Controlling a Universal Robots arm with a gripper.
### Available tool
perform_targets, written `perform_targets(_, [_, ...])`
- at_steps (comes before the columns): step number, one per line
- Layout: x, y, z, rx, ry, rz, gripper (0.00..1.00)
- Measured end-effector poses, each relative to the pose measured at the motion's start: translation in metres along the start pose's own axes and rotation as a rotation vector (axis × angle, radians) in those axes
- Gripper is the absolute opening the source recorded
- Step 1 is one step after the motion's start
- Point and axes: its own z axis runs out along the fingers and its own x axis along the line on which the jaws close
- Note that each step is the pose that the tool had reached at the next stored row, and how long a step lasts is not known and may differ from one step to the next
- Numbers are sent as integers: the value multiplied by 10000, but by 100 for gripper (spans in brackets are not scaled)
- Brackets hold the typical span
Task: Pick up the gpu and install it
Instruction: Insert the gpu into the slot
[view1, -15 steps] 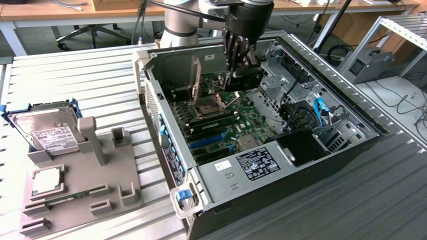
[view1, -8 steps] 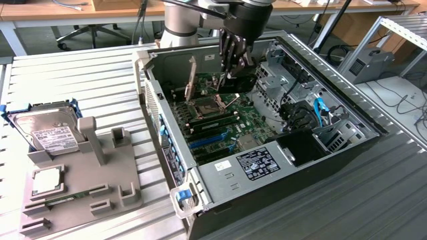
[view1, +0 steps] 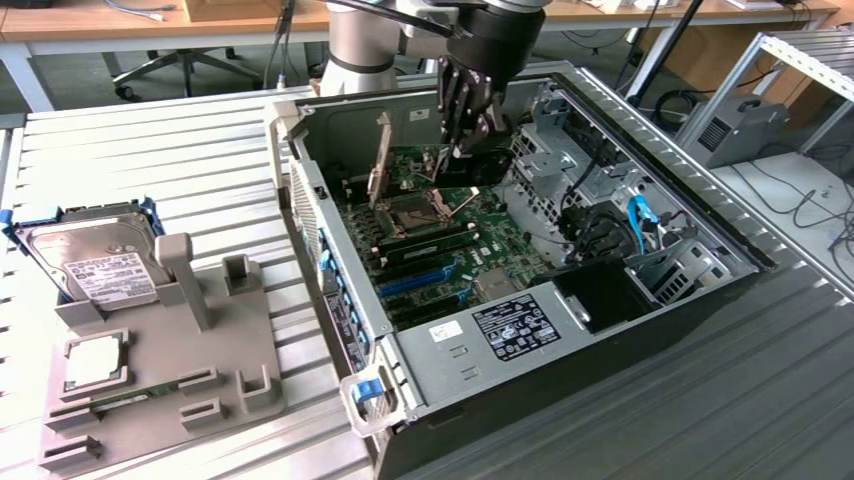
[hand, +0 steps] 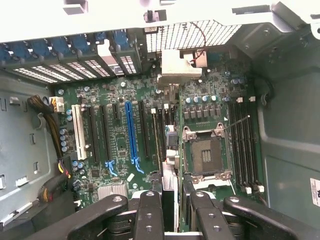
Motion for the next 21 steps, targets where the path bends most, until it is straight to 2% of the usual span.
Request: perform_targets(21, [94, -11, 26, -1, 8, -107, 26])
